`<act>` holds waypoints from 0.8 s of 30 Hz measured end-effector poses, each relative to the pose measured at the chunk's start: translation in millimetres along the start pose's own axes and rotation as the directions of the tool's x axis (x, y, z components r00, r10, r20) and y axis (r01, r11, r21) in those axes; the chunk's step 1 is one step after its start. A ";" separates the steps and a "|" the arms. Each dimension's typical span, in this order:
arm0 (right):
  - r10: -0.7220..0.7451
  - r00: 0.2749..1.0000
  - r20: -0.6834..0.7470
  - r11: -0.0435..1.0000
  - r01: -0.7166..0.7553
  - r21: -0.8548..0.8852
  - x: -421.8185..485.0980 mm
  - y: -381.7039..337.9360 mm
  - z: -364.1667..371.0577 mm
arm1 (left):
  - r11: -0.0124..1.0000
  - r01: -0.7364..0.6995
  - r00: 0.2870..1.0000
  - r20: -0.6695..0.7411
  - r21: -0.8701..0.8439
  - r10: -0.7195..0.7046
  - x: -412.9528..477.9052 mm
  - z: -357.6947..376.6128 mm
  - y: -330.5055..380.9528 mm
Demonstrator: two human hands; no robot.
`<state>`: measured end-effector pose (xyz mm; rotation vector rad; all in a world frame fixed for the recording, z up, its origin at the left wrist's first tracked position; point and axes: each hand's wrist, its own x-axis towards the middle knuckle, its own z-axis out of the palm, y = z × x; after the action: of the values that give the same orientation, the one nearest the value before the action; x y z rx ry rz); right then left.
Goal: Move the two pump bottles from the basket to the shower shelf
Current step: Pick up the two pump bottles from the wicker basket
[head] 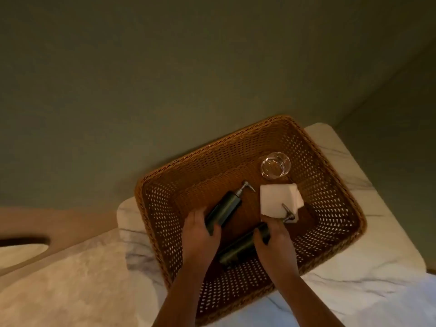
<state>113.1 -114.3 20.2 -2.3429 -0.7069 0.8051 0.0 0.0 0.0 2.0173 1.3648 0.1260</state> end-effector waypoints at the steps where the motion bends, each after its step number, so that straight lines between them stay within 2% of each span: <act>1: 0.058 0.998 -0.010 0.996 -0.058 0.068 4.6 2.8 6.4 | 0.999 0.039 0.999 0.000 -0.034 -0.039 7.0 4.3 -4.8; 4: 0.166 0.986 -0.026 0.980 -0.161 0.120 14.4 7.1 19.6 | 0.992 0.115 0.993 0.012 -0.055 -0.114 24.0 17.1 -16.3; 13: 0.460 0.888 -0.013 0.848 -0.435 0.303 27.9 21.0 50.0 | 0.987 0.152 0.979 0.143 -0.048 -0.144 47.1 52.3 -39.0; 21: 0.605 0.796 0.006 0.687 -0.526 0.502 40.2 41.8 75.5 | 0.991 0.124 0.964 0.243 -0.057 -0.107 55.5 66.8 -50.9; 24: 0.695 0.719 -0.009 0.592 -0.565 0.575 45.0 49.4 84.5 | 0.993 0.097 0.965 0.251 -0.062 -0.079 55.7 74.6 -54.8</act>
<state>101.5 -93.2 -84.8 -2.0713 0.4879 0.8437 14.4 22.8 -104.6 1.8379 1.2682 -0.1118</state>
